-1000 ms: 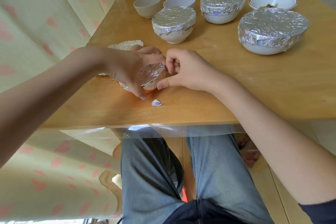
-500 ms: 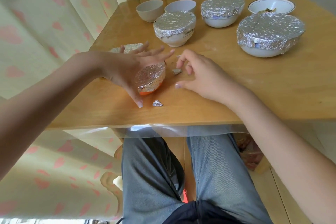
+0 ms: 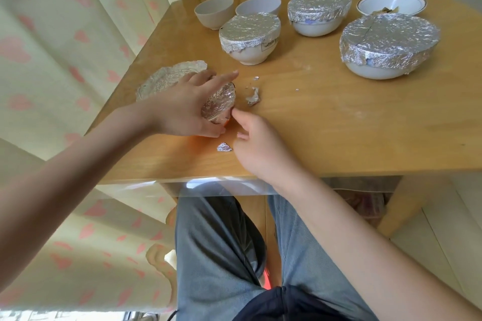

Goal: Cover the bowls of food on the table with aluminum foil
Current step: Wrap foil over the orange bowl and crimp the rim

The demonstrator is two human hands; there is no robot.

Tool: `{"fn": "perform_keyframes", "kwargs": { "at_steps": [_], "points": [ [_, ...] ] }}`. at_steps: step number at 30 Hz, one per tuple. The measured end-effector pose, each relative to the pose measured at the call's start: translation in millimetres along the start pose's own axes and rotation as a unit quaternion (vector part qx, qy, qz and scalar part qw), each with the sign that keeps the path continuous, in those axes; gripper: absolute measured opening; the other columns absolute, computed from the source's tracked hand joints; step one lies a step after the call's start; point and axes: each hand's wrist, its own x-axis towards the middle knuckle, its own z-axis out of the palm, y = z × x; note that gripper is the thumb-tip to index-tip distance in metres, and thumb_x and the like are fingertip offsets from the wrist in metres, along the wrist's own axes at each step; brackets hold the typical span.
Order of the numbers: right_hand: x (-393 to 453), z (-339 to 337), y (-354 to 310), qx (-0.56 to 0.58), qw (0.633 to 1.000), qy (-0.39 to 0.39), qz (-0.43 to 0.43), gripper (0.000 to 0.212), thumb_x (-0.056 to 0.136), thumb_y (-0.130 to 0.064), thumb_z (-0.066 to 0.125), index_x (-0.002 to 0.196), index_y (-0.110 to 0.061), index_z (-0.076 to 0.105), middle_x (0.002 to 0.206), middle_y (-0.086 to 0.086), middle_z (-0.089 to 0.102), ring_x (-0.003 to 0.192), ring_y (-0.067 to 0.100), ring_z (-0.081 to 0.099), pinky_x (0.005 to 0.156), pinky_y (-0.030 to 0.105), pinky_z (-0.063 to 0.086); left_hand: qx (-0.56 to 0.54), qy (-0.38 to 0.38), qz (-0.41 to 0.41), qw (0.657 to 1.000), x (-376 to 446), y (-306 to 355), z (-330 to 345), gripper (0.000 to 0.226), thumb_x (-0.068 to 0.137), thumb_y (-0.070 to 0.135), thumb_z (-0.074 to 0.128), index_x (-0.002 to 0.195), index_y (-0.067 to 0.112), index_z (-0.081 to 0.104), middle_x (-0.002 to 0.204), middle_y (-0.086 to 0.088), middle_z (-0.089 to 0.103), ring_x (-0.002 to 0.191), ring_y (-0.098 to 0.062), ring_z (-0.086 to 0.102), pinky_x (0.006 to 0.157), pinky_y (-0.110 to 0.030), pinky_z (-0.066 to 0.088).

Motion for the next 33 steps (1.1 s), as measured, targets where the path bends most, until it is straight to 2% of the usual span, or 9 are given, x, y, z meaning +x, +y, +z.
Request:
{"fn": "perform_keyframes", "kwargs": {
  "at_steps": [4,7,11,15,21,23,25,30,33],
  "points": [
    [12,-12,3,0.063,0.997,-0.001,0.046,0.055,0.091,0.008,0.038,0.143,-0.012,0.04,0.138,-0.006,0.047,0.118,0.008,0.049,0.091,0.017,0.046,-0.006,0.01,0.024,1.0,0,-2,0,0.114,0.052,0.071,0.056,0.15,0.05,0.002,0.16,-0.009,0.017,0.148,-0.027,0.013,0.117,-0.039,0.016],
    [33,-25,8,0.091,0.991,0.077,0.058,0.052,0.092,0.005,0.038,0.142,-0.007,0.041,0.146,0.005,0.043,0.134,0.016,0.04,0.112,0.036,0.034,-0.001,0.004,0.031,1.0,-4,-6,-1,0.127,0.049,0.086,0.058,0.147,0.052,-0.014,0.164,-0.009,-0.005,0.151,-0.021,-0.009,0.12,-0.04,-0.002],
    [54,-30,-8,0.089,0.991,0.089,0.055,0.041,0.1,-0.016,0.041,0.138,-0.003,0.044,0.139,0.009,0.05,0.127,0.02,0.047,0.11,0.036,0.035,-0.023,0.029,0.032,0.999,-16,-17,0,0.129,0.045,0.093,0.055,0.142,0.057,-0.022,0.161,-0.005,-0.019,0.145,-0.015,-0.028,0.117,-0.037,-0.012],
    [66,-16,-21,0.055,0.997,0.024,0.055,0.043,0.103,-0.032,0.035,0.135,-0.006,0.047,0.137,0.004,0.052,0.127,0.019,0.045,0.101,0.029,0.034,-0.077,0.041,-0.001,0.996,-23,-26,10,0.126,0.049,0.085,0.06,0.146,0.054,-0.015,0.164,0.0,-0.006,0.149,-0.01,-0.014,0.118,-0.03,-0.002],
    [80,1,-18,0.081,0.993,-0.001,0.082,0.057,0.093,-0.052,0.036,0.135,-0.015,0.049,0.127,0.001,0.056,0.117,0.018,0.05,0.107,0.037,0.035,-0.105,0.053,0.001,0.993,-19,-27,13,0.123,0.053,0.073,0.061,0.151,0.046,-0.007,0.162,0.002,0.012,0.148,-0.011,0.01,0.114,-0.026,0.014],
    [86,5,-13,0.113,0.989,-0.012,0.093,0.065,0.089,-0.055,0.037,0.137,-0.012,0.046,0.136,0.005,0.052,0.127,0.022,0.046,0.108,0.035,0.03,-0.108,0.051,0.003,0.993,-20,-28,13,0.124,0.052,0.072,0.06,0.152,0.044,-0.006,0.162,0.001,0.012,0.148,-0.012,0.011,0.113,-0.024,0.014],
    [88,8,-10,0.13,0.987,-0.023,0.09,0.057,0.098,-0.048,0.034,0.141,-0.012,0.04,0.145,0.005,0.043,0.134,0.02,0.038,0.105,0.028,0.026,-0.116,0.052,0.006,0.992,-20,-28,14,0.126,0.051,0.073,0.061,0.153,0.04,-0.008,0.162,0.002,0.009,0.148,-0.01,0.01,0.112,-0.021,0.012],
    [94,1,-4,0.207,0.972,-0.019,0.106,0.064,0.097,-0.055,0.03,0.143,-0.012,0.04,0.145,0.004,0.045,0.133,0.019,0.041,0.114,0.041,0.029,-0.123,0.071,0.042,0.989,-26,-28,11,0.143,0.047,0.086,0.066,0.149,0.039,-0.023,0.157,0.015,-0.018,0.148,-0.009,-0.017,0.119,-0.035,-0.008],
    [97,-14,-5,0.151,0.984,0.033,0.087,0.06,0.098,-0.054,0.027,0.142,-0.015,0.04,0.147,0.004,0.042,0.136,0.02,0.037,0.114,0.043,0.028,-0.303,0.188,0.013,0.934,-38,-29,21,0.113,0.073,0.074,0.055,0.156,0.025,-0.004,0.158,0.016,-0.007,0.149,-0.005,-0.007,0.12,-0.033,-0.002]
  ]
}}
